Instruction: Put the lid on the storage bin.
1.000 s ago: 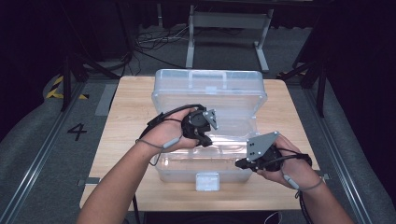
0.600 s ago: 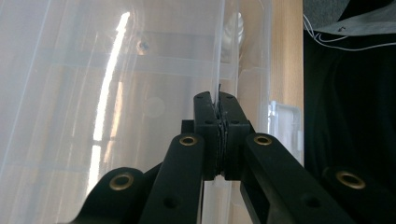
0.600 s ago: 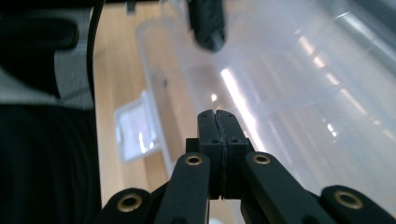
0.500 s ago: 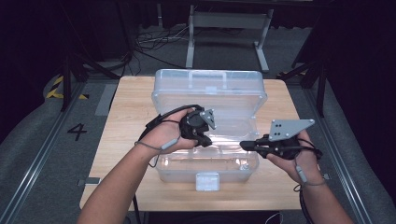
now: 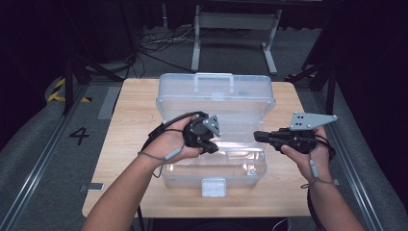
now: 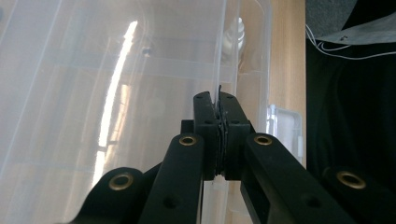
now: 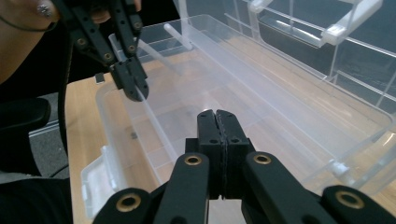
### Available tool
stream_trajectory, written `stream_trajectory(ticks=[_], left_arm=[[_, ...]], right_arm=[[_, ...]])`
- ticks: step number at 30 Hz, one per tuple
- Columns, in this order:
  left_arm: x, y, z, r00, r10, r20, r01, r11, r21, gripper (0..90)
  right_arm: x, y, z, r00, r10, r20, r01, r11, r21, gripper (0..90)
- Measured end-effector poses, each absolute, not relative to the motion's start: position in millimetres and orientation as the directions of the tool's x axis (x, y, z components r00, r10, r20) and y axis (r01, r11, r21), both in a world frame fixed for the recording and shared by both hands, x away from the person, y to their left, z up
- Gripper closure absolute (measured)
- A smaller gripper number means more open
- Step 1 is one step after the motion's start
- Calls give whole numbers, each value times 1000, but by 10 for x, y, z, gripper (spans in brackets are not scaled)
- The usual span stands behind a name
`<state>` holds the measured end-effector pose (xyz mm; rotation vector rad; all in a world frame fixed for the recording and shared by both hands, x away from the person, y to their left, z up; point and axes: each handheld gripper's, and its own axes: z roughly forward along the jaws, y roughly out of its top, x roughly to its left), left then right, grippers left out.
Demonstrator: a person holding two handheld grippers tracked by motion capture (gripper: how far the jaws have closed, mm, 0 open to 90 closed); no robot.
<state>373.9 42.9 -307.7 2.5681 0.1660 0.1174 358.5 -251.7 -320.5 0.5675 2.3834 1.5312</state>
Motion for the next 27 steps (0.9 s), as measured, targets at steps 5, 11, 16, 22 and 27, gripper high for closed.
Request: stream_trajectory(ticks=[5,11,16,22,27], left_arm=[[3703,439,-3091,986,153,65,93,-832,546,880],[3673,463,-3119,983,171,63,106,-818,566,876],[3645,472,-3135,980,190,61,122,-809,574,873],[3589,451,-3130,973,207,101,116,-817,566,864],[3577,456,-3148,973,214,92,124,-810,574,863]], right_arm=[[3621,-2552,-3218,-874,485,22,206,330,921,900],[3675,-2597,-3258,-860,506,62,237,289,928,900],[3693,-2636,-3260,-845,529,77,245,255,935,900],[3720,-2663,-3286,-833,546,88,249,228,941,900],[3738,-2691,-3293,-823,560,102,254,201,946,900]])
